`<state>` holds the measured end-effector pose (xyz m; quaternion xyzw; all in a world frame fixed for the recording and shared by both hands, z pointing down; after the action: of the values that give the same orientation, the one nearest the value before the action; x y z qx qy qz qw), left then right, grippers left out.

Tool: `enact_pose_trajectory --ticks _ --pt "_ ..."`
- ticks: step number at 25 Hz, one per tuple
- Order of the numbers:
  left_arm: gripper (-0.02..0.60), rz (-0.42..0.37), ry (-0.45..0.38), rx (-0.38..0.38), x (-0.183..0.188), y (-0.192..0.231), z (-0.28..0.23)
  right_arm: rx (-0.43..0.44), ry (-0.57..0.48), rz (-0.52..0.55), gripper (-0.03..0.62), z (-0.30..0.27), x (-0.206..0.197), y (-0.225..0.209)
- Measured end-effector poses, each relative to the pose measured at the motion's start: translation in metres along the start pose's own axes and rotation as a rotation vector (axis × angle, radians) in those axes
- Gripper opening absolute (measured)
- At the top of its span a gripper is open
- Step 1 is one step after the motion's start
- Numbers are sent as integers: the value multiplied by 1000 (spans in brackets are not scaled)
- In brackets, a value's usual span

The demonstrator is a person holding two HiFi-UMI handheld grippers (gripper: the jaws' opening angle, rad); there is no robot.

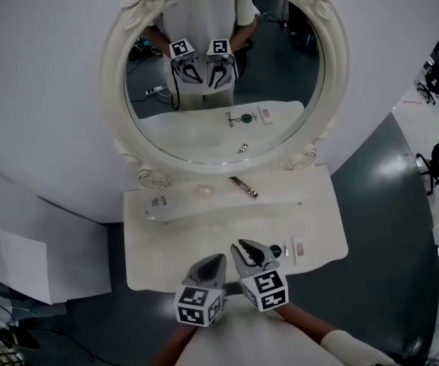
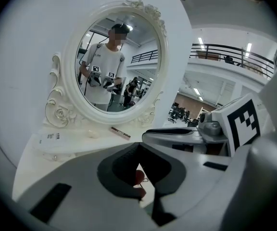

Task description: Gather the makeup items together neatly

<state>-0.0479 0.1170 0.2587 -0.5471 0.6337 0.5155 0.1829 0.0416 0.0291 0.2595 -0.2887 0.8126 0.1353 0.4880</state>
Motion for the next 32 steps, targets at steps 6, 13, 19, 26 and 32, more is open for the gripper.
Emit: enact_pose_trajectory --ticks 6,13,19,26,32 --pt "-5 -54 -68 -34 34 -19 16 18 -102 -31 69 21 33 3" --pt "-5 -123 -127 -34 53 -38 28 17 -193 -42 59 45 56 8" --pt "-5 -150 -169 -10 56 -41 32 10 -229 -51 52 55 59 8" --pt "-5 -168 -180 -3 57 -48 30 12 -266 -50 52 67 59 9" --pt "-5 -168 -175 -4 54 -52 30 14 -276 -63 50 71 58 8"
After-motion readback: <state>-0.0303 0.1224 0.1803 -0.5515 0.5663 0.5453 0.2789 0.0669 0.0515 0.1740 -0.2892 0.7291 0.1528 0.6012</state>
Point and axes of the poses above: the fingertips, and each gripper's own axes: z backward along the fingers, y to its left, x out of its top, the point moved 8 cm from there along z, backward along the fingers, and after that the axes turned 14 degrees about -x, right-handed, at the moved point
